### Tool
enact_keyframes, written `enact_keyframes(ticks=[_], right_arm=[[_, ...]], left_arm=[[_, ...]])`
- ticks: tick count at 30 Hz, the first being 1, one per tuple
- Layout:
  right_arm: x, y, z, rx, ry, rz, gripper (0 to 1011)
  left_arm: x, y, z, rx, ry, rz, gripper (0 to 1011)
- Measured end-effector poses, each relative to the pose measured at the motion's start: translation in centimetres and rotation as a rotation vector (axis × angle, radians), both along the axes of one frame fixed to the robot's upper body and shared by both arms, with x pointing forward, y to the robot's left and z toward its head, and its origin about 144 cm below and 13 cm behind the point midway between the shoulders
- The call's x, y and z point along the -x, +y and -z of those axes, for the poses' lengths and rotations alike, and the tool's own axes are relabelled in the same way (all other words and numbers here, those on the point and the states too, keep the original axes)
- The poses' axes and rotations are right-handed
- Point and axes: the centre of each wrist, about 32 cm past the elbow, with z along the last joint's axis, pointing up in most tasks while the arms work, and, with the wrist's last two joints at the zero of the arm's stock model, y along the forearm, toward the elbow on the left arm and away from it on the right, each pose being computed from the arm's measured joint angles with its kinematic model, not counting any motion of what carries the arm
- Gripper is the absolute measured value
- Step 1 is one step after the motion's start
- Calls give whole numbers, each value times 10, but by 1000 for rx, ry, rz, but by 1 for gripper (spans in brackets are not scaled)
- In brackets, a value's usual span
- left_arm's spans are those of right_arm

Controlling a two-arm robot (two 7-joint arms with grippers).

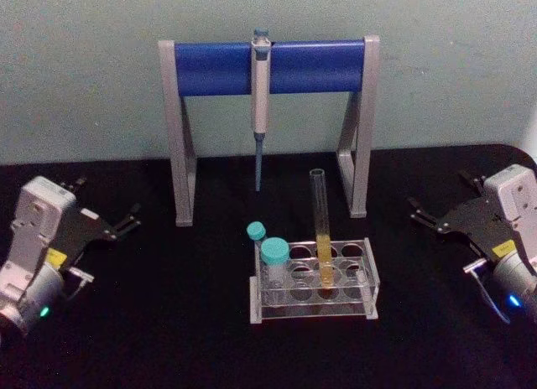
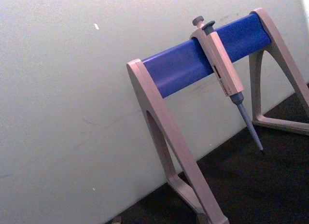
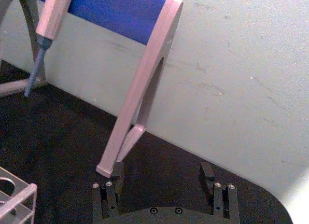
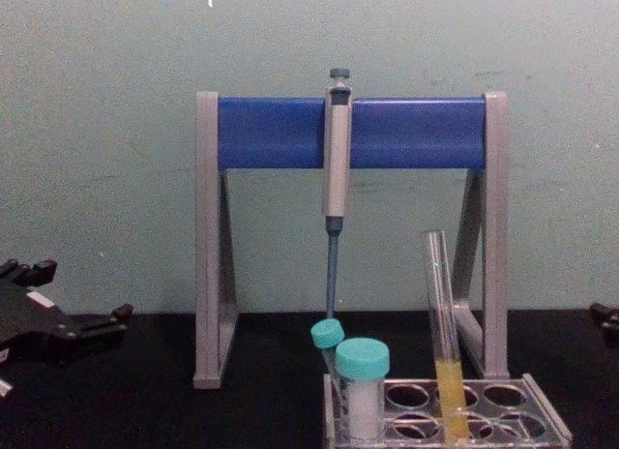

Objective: Pick up the test tube from the test tube rack, shake it, then place it back into the test tube rack.

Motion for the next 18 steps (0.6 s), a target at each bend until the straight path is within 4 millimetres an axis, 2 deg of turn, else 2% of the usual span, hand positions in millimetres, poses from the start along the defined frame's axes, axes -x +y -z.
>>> enact_keyframes(ticks=[18], right_arm=[[8,11,-27,-182,-26,-229,1000]], left_arm=[[0,0,0,0,0,0,1001]])
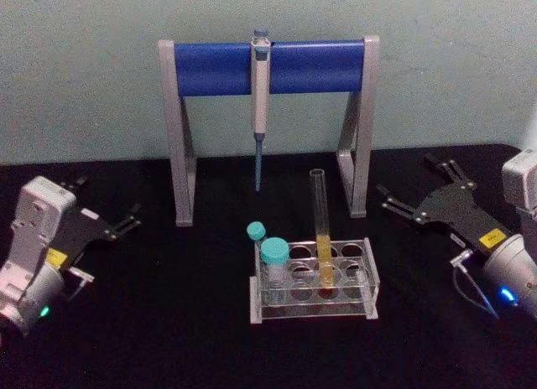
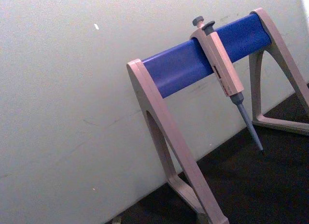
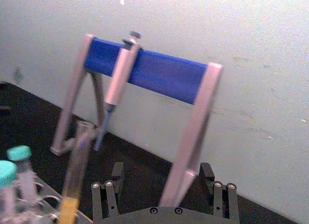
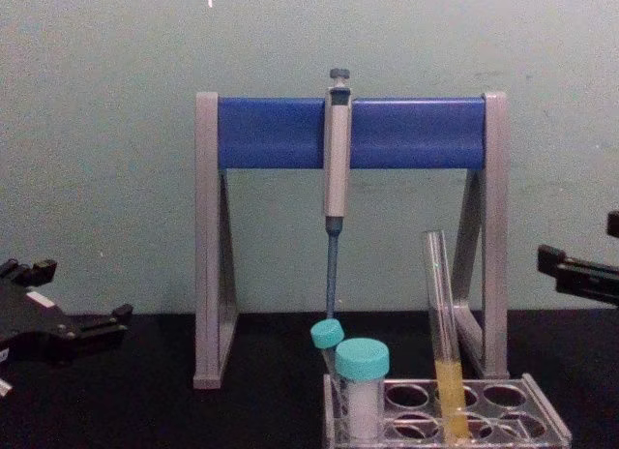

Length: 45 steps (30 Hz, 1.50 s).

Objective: Pick up the test tube from the test tube rack, shake it, then place it back into the test tube rack.

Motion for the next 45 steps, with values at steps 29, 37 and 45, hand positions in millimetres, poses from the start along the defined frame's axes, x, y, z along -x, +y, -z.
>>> enact_keyframes(ticks=[29,37,45], right_arm=[[-36,43,-15,-51,162,-246,1000],[-44,53,-19,-52,213,-230,1000],[-47,56,-18,-57,261,-212,1000]], left_arm=[[0,0,0,0,0,0,1001],[0,0,0,0,0,0,1001],[0,0,0,0,0,0,1001]])
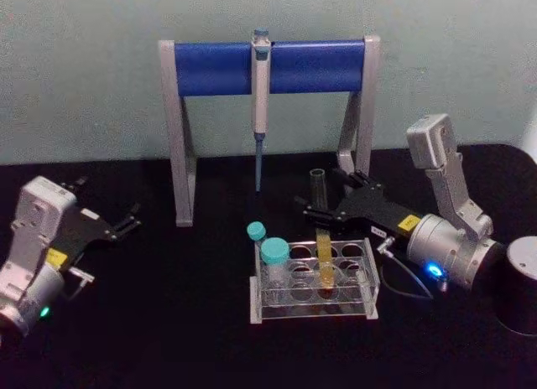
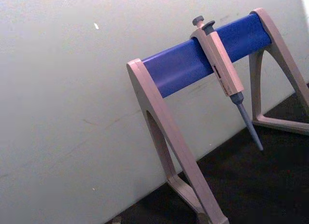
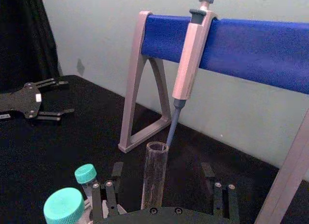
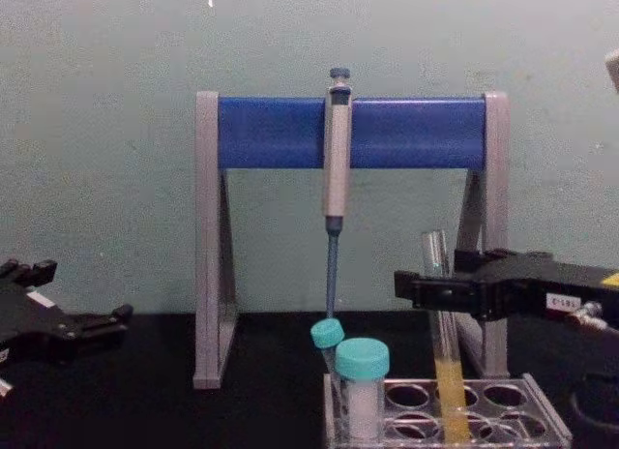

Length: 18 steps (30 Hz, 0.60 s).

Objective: Pick up the test tube from the test tube rack, shake it, then place it back into the test tube rack.

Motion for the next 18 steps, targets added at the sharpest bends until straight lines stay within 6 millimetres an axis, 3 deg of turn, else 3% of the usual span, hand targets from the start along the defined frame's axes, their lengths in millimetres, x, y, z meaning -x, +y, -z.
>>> enact_keyframes(ticks=[18], right_arm=[[1,0,0,-12,14,1,1000]], left_arm=[[0,0,0,0,0,0,1001]])
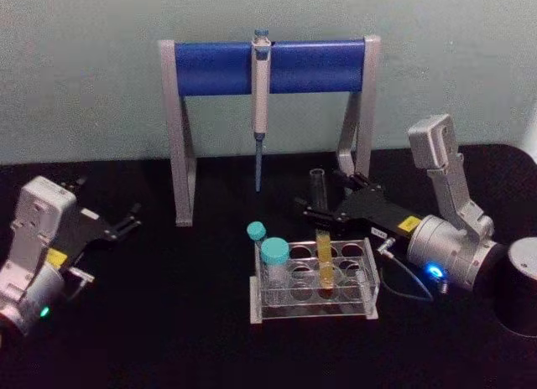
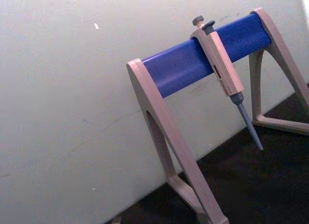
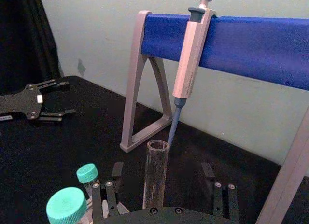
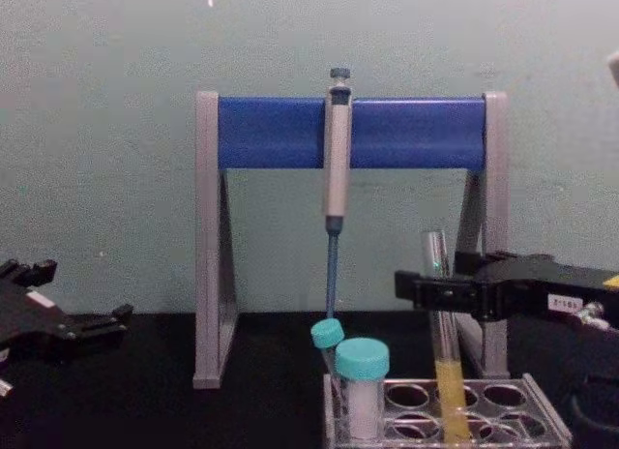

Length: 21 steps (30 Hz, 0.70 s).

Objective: Pick up the test tube from the test tube rack, shake it, then place it back into the test tube rack.

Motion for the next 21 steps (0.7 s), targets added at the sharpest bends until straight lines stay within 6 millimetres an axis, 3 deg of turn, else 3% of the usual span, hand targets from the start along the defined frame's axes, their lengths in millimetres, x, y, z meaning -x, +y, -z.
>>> enact_keyframes(ticks=[10,15,21], right_arm=[[0,0,0,1,0,0,995],[0,0,0,1,0,0,903],[0,0,0,2,0,1,702]], left_arm=[[0,0,0,0,0,0,1001],[0,0,0,0,0,0,1001],[0,0,0,0,0,0,1001]])
